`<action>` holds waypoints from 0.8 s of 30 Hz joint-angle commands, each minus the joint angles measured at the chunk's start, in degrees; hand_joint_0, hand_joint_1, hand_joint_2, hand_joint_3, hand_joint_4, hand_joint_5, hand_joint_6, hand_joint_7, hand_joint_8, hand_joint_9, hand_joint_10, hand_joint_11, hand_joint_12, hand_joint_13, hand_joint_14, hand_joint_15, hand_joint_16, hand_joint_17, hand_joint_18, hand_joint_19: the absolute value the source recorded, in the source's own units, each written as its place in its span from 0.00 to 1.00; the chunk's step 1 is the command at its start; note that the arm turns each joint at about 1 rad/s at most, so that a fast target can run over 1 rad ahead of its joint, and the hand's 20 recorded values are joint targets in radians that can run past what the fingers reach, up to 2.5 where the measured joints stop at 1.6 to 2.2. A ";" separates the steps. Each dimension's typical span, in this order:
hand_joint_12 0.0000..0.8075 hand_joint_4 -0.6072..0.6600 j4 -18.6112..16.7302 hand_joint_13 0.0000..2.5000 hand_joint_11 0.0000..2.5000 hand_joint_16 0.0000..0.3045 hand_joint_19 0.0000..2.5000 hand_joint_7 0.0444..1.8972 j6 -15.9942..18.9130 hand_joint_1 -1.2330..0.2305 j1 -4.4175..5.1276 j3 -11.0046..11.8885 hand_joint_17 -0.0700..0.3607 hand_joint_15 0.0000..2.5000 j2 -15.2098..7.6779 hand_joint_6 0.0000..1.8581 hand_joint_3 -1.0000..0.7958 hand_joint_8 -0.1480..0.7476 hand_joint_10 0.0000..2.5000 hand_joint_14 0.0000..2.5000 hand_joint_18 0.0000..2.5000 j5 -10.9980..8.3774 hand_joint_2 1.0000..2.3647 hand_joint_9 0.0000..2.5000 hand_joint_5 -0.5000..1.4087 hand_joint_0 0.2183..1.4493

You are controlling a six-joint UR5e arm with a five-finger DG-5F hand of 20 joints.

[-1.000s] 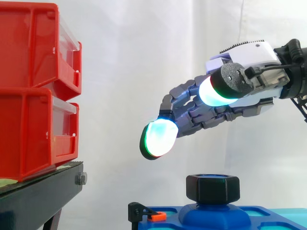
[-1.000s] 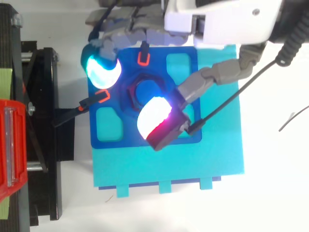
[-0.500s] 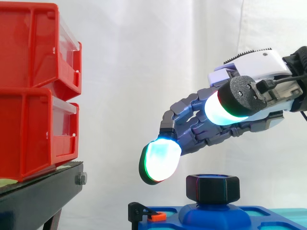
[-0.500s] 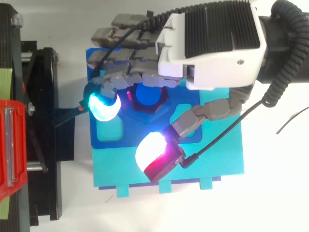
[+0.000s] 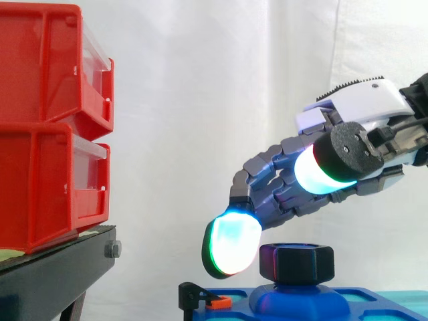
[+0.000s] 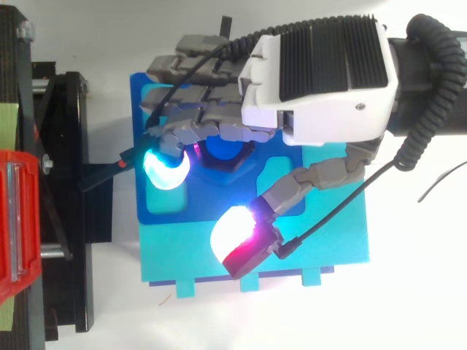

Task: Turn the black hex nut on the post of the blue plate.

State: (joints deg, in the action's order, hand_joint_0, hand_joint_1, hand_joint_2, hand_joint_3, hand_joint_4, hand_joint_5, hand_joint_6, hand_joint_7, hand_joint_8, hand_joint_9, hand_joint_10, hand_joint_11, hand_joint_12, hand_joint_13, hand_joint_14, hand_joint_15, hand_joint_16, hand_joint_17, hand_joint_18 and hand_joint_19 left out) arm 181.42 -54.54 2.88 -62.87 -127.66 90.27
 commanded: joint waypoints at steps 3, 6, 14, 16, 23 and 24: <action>0.46 0.63 -0.46 0.00 0.00 0.19 0.02 0.43 -0.12 0.56 -0.42 -0.59 0.46 0.00 -0.04 0.27 0.28 0.44 0.00 0.00 0.00 0.17 0.00 0.09 0.15 0.21; 0.46 0.63 -0.28 0.00 0.00 0.19 0.02 0.43 -0.48 0.56 -0.59 -0.50 0.46 0.00 -0.04 0.27 0.28 0.44 0.00 0.00 0.00 0.25 0.00 0.09 0.15 0.21; 0.46 0.63 -0.19 0.01 0.00 0.19 0.02 0.43 -1.36 0.56 -1.03 -0.59 0.46 0.00 0.04 0.27 0.28 0.44 0.00 0.00 0.00 0.52 0.00 0.09 0.15 0.21; 0.46 0.63 -0.19 0.01 0.00 0.19 0.02 0.43 -1.62 0.56 -1.29 -0.59 0.46 0.00 0.04 0.27 0.28 0.44 0.00 0.00 0.00 0.96 0.00 0.09 0.15 0.21; 0.46 0.63 -0.19 0.01 0.00 0.19 0.02 0.43 -2.32 0.56 -2.61 -0.59 0.46 0.00 -0.04 0.27 0.28 0.44 0.00 0.00 0.00 2.98 0.00 0.09 0.15 0.21; 0.46 0.63 -0.11 0.01 0.00 0.19 0.02 0.43 -2.32 0.56 -2.70 -0.50 0.46 0.00 0.04 0.27 0.28 0.44 0.00 0.00 0.00 3.24 0.00 0.09 0.15 0.21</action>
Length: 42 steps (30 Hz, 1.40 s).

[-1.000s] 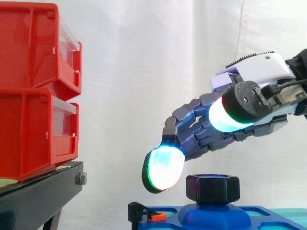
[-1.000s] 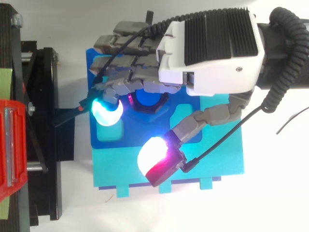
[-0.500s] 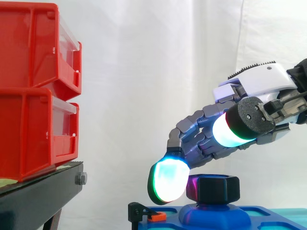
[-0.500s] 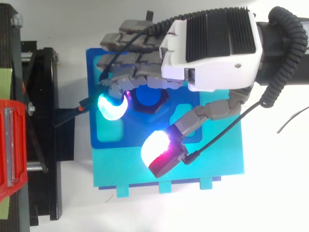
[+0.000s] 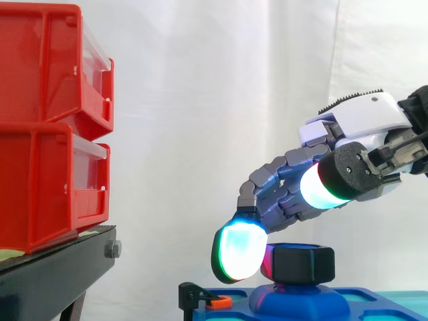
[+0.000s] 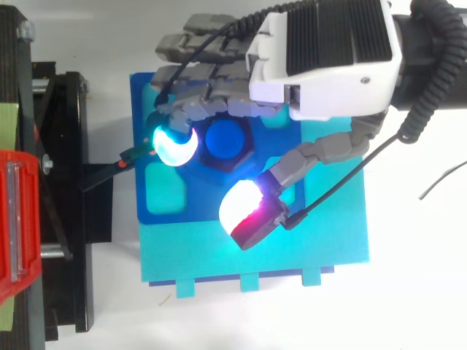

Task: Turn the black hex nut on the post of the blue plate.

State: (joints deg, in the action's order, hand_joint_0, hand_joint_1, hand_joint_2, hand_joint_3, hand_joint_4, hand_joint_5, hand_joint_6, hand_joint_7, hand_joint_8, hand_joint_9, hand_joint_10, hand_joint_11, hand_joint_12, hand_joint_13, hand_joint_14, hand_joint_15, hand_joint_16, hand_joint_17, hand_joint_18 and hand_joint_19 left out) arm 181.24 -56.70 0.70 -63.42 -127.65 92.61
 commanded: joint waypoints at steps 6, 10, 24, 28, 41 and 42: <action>0.46 0.63 0.16 0.01 0.00 0.19 0.02 0.43 -0.78 0.56 -1.75 0.05 0.46 0.00 0.03 0.27 0.28 0.44 0.00 0.00 0.00 2.31 0.00 0.09 0.15 0.21; 0.46 0.63 0.43 0.01 0.00 0.19 0.02 0.43 -1.14 0.56 -2.63 -0.04 0.46 0.00 0.03 0.27 0.28 0.44 0.00 0.00 0.00 3.19 0.00 0.09 0.15 0.21; 0.46 0.63 -0.01 0.01 0.00 0.19 0.02 0.43 -2.37 0.56 -6.59 -0.04 0.46 0.00 0.03 0.27 0.28 0.44 0.00 0.00 0.00 7.94 0.00 0.09 0.15 0.21; 0.46 0.63 -0.63 0.01 0.00 0.19 0.02 0.43 -2.37 0.56 -6.85 0.05 0.46 0.00 0.03 0.27 0.28 0.44 0.00 0.00 0.00 8.55 0.00 0.09 0.15 0.21; 0.46 0.63 -3.97 0.00 0.00 0.19 0.02 0.43 -1.57 0.56 -5.53 0.66 0.46 0.00 0.03 0.27 0.28 0.44 0.00 0.00 0.00 7.50 0.00 0.09 0.15 0.21; 0.46 0.63 -4.58 0.00 0.00 0.19 0.02 0.43 -1.31 0.56 -4.92 0.66 0.46 0.00 0.03 0.27 0.28 0.44 0.00 0.00 0.00 6.88 0.00 0.09 0.15 0.21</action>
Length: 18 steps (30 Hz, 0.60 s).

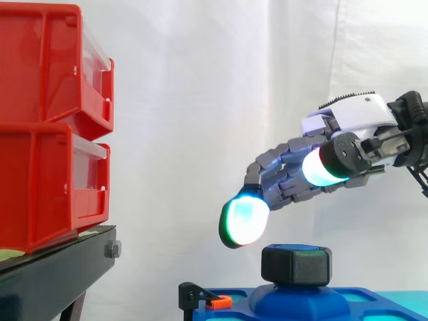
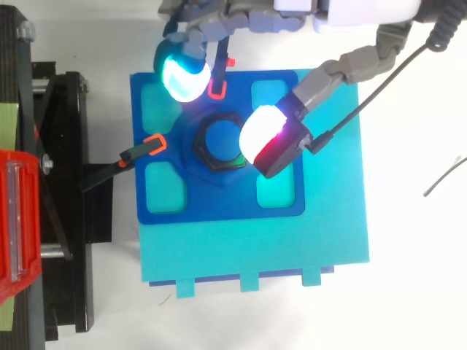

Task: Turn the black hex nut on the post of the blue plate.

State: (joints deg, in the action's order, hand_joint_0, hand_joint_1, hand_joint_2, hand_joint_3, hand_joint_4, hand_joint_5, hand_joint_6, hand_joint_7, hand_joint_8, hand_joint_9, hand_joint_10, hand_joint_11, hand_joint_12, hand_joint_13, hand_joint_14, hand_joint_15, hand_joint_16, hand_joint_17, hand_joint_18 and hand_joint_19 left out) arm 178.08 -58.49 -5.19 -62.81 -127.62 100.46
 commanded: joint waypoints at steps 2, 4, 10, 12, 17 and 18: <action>0.46 0.63 -1.77 0.00 0.00 0.19 0.02 0.43 0.92 0.56 1.50 0.05 0.46 0.00 0.00 0.27 0.28 0.44 0.00 0.00 0.00 -1.49 0.00 0.09 0.15 0.21; 0.46 0.63 -2.03 0.00 0.00 0.19 0.02 0.43 1.62 0.56 2.11 0.05 0.46 0.00 0.00 0.27 0.28 0.44 0.00 0.00 0.00 -2.28 0.00 0.09 0.15 0.21; 0.46 0.63 -2.12 0.00 0.00 0.19 0.02 0.43 2.50 0.56 4.05 0.05 0.46 0.00 -0.08 0.27 0.28 0.44 0.00 0.00 0.00 -4.22 0.00 0.09 0.15 0.21; 0.46 0.63 -2.12 0.00 0.00 0.19 0.02 0.43 2.50 0.56 4.66 0.05 0.47 0.00 0.00 0.27 0.28 0.44 0.00 0.00 0.00 -5.09 0.00 0.09 0.15 0.20; 0.47 0.63 -1.59 0.00 0.00 0.20 0.02 0.43 2.50 0.57 5.98 -0.04 0.48 0.00 -0.08 0.27 0.28 0.45 0.00 0.00 0.00 -6.41 0.00 0.09 0.15 0.19; 0.47 0.64 -1.42 0.00 0.00 0.20 0.02 0.43 2.50 0.59 6.15 0.05 0.48 0.00 -0.08 0.27 0.28 0.45 0.00 0.00 0.00 -6.50 0.00 0.09 0.15 0.19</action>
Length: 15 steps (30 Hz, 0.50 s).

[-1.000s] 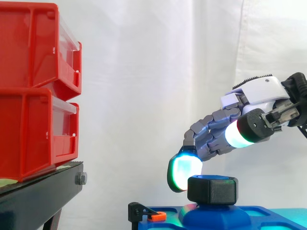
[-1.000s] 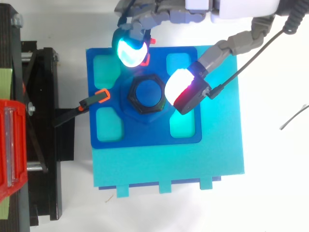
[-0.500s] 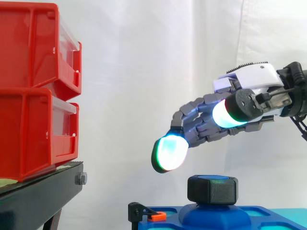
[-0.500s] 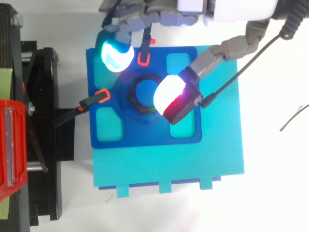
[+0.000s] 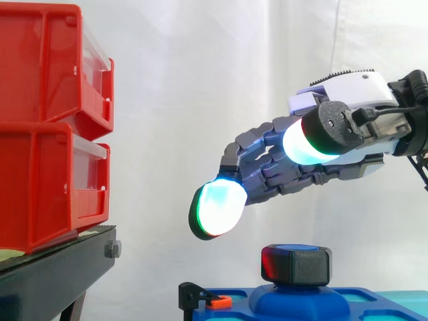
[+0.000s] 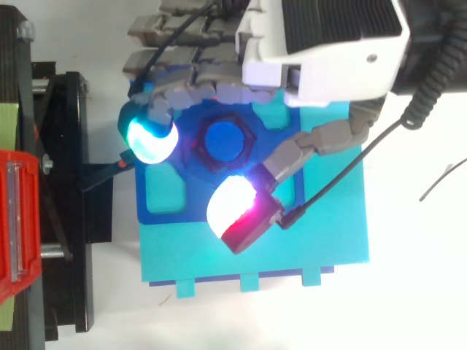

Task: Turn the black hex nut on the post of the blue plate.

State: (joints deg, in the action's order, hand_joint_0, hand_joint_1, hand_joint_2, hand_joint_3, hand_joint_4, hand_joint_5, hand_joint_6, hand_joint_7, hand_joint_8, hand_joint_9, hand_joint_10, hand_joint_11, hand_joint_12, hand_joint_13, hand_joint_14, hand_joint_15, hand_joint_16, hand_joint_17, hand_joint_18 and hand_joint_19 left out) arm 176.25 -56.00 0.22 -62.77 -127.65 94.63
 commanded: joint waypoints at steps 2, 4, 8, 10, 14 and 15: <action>0.47 0.64 0.85 0.00 0.00 0.20 0.03 0.43 0.01 0.60 0.93 -0.07 0.48 0.00 0.04 0.27 0.28 0.45 0.00 0.00 0.00 -0.94 0.00 0.09 0.15 0.19; 0.48 0.64 1.20 0.00 0.00 0.20 0.02 0.43 0.01 0.61 1.36 -0.07 0.48 0.00 -0.05 0.27 0.28 0.45 0.00 0.00 0.00 -1.38 0.00 0.09 0.15 0.19; 0.47 0.64 1.72 0.00 0.00 0.20 0.02 0.43 0.01 0.61 1.63 -0.43 0.48 0.00 -0.05 0.27 0.28 0.45 0.00 0.00 0.00 -1.64 0.00 0.09 0.15 0.19; 0.47 0.64 1.72 0.00 0.00 0.20 0.03 0.43 0.01 0.62 1.80 -0.95 0.48 0.00 0.04 0.27 0.28 0.45 0.00 0.00 0.00 -1.64 0.00 0.09 0.15 0.19; 0.47 0.64 1.90 0.00 0.00 0.20 0.02 0.43 0.01 0.61 1.80 -1.13 0.47 0.00 -0.05 0.27 0.28 0.44 0.00 0.00 0.00 -1.64 0.00 0.09 0.15 0.19; 0.47 0.64 2.25 0.00 0.00 0.20 0.03 0.43 0.01 0.61 1.80 -1.13 0.47 0.00 0.04 0.27 0.28 0.44 0.00 0.00 0.00 -1.64 0.00 0.09 0.15 0.20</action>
State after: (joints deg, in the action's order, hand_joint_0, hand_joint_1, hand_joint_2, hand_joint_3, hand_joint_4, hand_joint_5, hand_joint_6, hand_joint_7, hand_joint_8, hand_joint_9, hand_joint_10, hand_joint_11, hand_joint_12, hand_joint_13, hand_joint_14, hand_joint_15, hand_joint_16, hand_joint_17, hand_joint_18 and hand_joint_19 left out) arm 178.08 -55.99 1.99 -63.77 -127.68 93.00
